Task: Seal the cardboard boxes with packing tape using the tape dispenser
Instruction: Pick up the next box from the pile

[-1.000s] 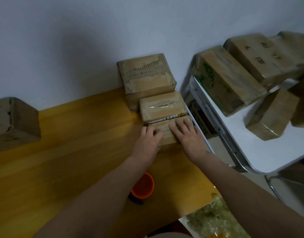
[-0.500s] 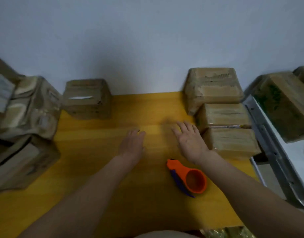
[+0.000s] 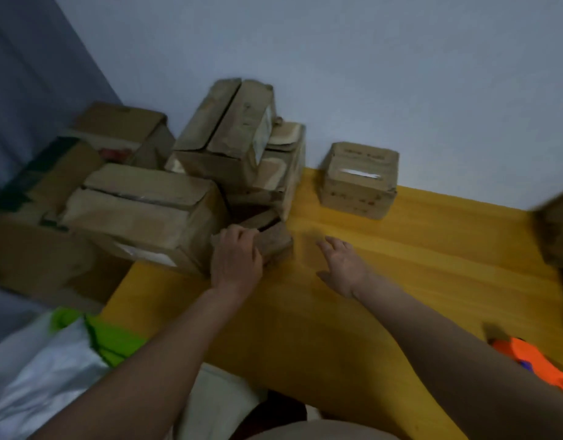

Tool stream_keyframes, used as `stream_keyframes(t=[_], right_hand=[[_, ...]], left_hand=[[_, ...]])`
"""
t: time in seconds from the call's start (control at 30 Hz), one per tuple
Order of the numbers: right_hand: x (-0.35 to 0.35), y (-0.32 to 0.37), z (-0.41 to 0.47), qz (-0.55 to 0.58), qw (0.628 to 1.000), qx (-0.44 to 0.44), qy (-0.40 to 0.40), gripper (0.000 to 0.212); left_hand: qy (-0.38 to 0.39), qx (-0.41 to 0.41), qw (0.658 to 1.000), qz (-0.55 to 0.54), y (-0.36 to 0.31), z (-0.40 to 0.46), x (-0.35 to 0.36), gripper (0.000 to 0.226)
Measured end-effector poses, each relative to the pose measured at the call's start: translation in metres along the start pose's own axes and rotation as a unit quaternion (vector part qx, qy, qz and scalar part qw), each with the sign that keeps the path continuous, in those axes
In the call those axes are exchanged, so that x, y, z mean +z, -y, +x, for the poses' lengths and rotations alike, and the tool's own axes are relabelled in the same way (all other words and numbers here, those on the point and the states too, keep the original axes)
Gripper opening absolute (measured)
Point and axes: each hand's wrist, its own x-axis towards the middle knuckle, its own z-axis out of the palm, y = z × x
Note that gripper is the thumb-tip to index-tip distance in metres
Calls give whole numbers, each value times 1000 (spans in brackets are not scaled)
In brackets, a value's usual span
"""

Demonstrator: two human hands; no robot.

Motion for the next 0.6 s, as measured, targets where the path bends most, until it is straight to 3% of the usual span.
stream_keyframes(t=[0.13,0.27,0.4,0.53,0.6], right_hand=[[6,45,27,105,994,10,27,76],[7,64,42,240,968,38,55,76],[14,69,51,336,937,87,31,82],[19,54,41,356,921,157,15,89],[18,36,27,341,922,186,-15,93]], left_hand=[[71,-174,981,-47,43,-2,-4,61],[183,-283,916,-220,58,0,1,79],[202,-288,886,-302,64,5,5,74],[198,-250,898,-303,44,10,11,64],[231,-216,909,-271,24,11,21,74]])
